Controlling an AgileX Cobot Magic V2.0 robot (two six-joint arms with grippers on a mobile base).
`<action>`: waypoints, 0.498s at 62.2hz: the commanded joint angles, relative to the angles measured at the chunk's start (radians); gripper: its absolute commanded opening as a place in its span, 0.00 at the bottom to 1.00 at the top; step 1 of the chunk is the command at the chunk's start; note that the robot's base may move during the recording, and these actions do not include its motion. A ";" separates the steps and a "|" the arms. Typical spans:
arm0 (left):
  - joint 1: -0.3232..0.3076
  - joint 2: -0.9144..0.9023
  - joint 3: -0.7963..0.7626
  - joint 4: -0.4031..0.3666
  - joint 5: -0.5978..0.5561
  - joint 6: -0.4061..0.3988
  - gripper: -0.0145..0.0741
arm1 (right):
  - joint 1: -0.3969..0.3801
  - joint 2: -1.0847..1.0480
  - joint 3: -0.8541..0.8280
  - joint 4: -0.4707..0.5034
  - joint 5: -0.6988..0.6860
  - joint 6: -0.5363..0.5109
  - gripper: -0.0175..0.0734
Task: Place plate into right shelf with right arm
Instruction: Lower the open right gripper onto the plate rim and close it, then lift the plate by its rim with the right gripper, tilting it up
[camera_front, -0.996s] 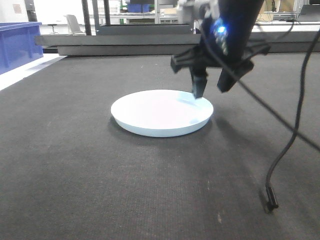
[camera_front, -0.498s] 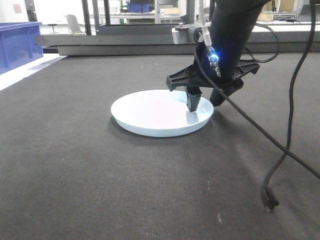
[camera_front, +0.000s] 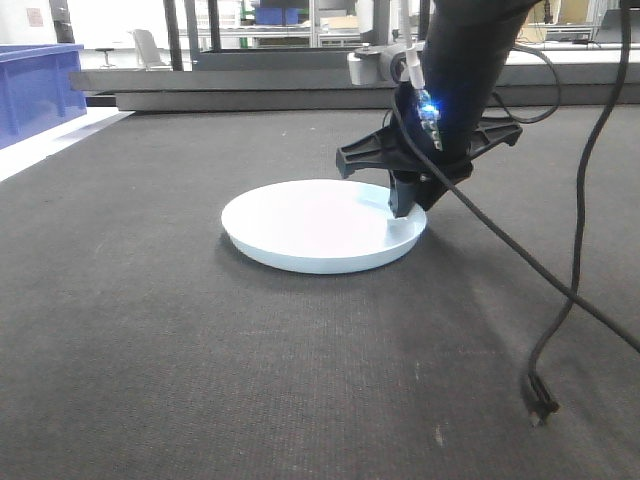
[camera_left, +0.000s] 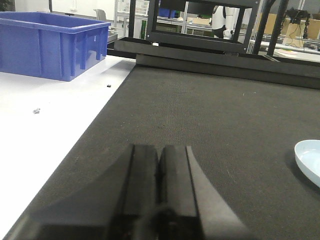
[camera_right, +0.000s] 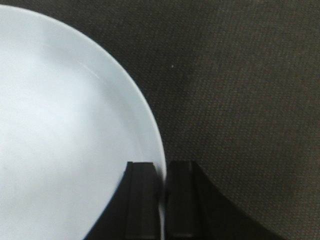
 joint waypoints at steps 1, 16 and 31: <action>0.000 -0.011 0.005 0.000 -0.088 -0.006 0.11 | -0.008 -0.049 -0.023 -0.025 0.000 -0.006 0.24; 0.000 -0.011 0.005 0.000 -0.088 -0.006 0.11 | -0.017 -0.158 -0.023 -0.025 0.011 -0.006 0.25; 0.000 -0.011 0.005 0.000 -0.088 -0.006 0.11 | -0.044 -0.341 0.021 -0.037 0.023 -0.006 0.25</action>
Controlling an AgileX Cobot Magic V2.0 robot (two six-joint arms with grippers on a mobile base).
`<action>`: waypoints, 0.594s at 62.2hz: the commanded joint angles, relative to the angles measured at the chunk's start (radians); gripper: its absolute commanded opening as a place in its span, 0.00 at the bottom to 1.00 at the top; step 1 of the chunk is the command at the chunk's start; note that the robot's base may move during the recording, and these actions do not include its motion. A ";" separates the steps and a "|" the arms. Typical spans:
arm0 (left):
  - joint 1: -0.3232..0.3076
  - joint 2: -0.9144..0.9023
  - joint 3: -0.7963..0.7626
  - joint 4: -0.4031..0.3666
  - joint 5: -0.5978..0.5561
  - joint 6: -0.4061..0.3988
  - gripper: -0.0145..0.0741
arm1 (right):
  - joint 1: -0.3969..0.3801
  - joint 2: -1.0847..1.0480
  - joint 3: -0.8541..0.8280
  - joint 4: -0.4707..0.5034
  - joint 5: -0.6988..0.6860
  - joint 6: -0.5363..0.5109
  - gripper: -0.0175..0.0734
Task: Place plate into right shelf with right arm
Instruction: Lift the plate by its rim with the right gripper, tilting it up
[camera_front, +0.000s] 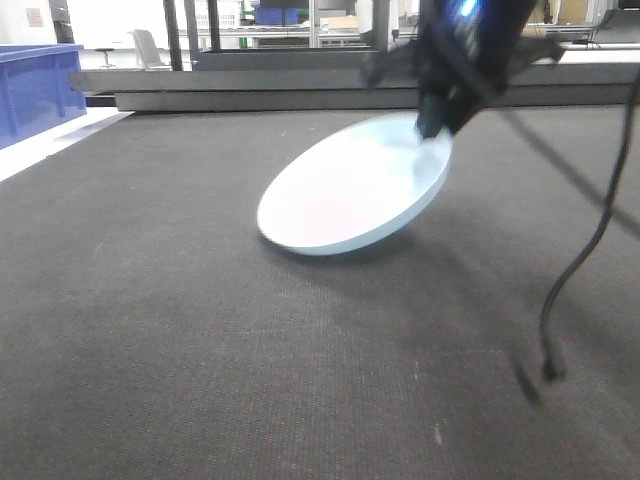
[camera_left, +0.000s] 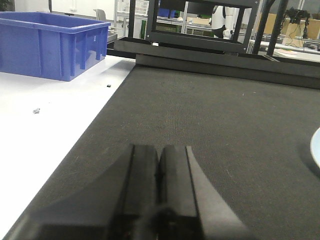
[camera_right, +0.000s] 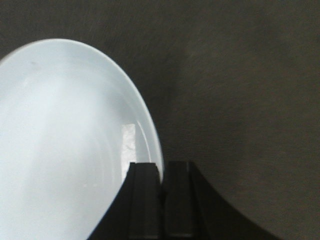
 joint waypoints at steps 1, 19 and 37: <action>0.000 -0.011 0.005 0.000 -0.088 -0.006 0.11 | -0.016 -0.130 0.007 -0.027 -0.043 -0.008 0.25; 0.000 -0.011 0.005 0.000 -0.088 -0.006 0.11 | -0.062 -0.396 0.269 -0.028 -0.107 -0.008 0.25; 0.000 -0.011 0.005 0.000 -0.088 -0.006 0.11 | -0.063 -0.718 0.578 -0.029 -0.186 -0.008 0.25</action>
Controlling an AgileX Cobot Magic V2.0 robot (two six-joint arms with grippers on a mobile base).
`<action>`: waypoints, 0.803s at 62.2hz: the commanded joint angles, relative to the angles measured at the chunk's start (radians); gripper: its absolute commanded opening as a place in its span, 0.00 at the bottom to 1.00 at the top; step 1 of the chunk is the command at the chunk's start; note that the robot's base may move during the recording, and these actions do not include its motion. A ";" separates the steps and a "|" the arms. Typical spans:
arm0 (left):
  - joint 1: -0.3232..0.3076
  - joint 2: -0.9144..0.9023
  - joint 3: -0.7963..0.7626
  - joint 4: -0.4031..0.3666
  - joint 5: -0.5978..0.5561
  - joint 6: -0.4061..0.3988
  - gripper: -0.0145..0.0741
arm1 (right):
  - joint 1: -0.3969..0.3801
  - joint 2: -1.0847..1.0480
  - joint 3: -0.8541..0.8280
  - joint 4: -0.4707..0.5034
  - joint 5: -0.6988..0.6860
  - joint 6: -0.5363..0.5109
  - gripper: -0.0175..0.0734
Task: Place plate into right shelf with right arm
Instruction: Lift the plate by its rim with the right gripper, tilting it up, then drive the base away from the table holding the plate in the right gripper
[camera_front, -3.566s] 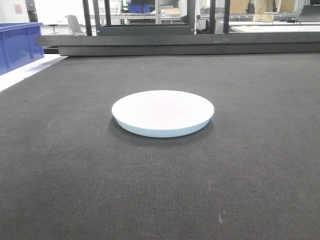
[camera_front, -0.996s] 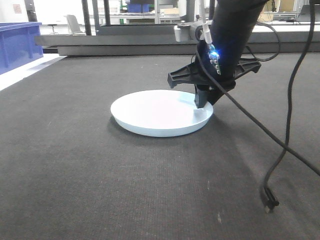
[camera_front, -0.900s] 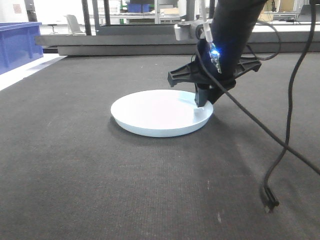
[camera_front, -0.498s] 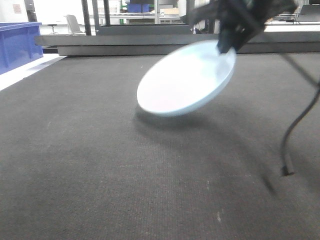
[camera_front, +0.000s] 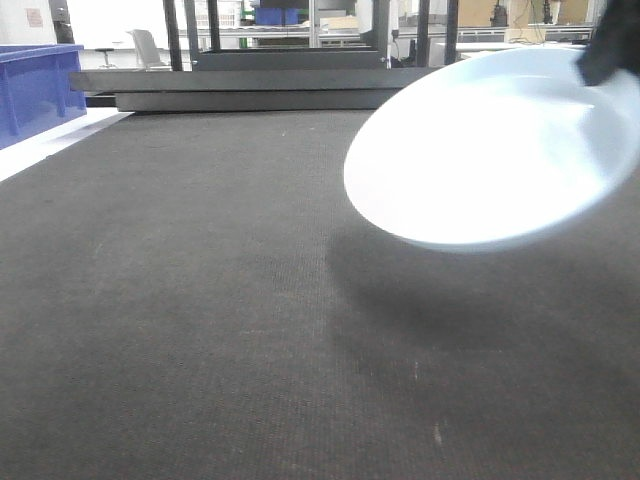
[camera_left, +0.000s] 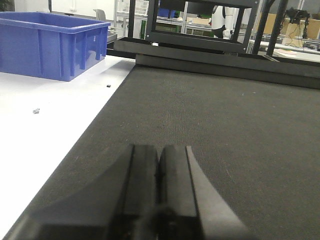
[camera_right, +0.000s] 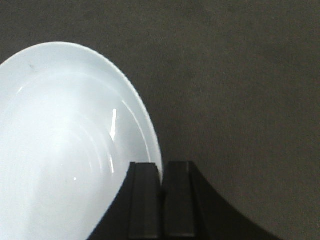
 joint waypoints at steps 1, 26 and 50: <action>0.000 -0.011 0.005 0.000 -0.088 -0.006 0.11 | -0.005 -0.127 0.049 -0.026 -0.103 -0.006 0.25; 0.000 -0.011 0.005 0.000 -0.088 -0.006 0.11 | -0.004 -0.593 0.155 -0.043 -0.076 -0.096 0.25; 0.000 -0.011 0.005 0.000 -0.088 -0.006 0.11 | -0.004 -0.849 0.155 -0.044 -0.076 -0.100 0.25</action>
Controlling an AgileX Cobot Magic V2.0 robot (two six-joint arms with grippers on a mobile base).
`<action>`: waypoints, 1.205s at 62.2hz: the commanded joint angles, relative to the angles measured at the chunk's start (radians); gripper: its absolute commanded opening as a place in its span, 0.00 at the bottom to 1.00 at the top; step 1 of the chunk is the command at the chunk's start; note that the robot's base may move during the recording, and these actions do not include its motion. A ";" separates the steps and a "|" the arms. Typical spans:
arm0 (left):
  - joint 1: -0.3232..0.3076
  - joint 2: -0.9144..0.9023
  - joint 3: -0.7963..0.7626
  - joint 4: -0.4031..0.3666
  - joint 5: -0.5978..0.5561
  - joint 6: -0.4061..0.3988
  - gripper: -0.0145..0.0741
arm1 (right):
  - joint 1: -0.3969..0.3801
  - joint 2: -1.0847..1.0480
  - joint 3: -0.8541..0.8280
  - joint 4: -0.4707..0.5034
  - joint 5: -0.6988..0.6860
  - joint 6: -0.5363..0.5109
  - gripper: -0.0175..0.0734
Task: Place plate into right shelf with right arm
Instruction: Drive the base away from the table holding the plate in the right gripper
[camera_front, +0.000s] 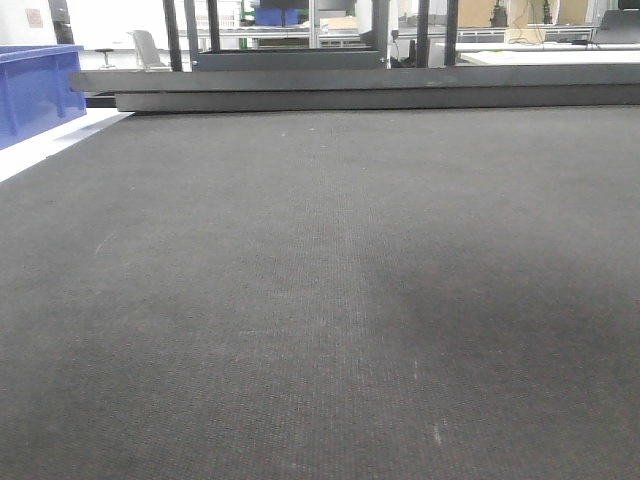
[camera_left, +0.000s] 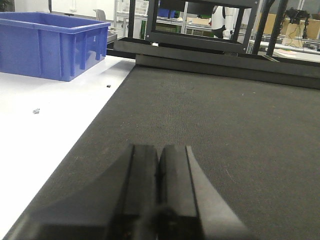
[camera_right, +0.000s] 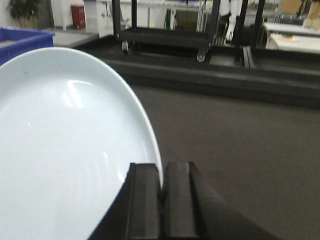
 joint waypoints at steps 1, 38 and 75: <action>0.000 -0.011 0.005 0.000 -0.088 -0.006 0.11 | -0.004 -0.007 -0.029 -0.020 -0.080 -0.009 0.25; 0.000 -0.011 0.005 0.000 -0.088 -0.006 0.11 | -0.004 -0.008 -0.029 -0.020 -0.082 -0.009 0.25; 0.000 -0.011 0.005 0.000 -0.088 -0.006 0.11 | -0.003 -0.008 -0.029 -0.020 -0.082 -0.009 0.25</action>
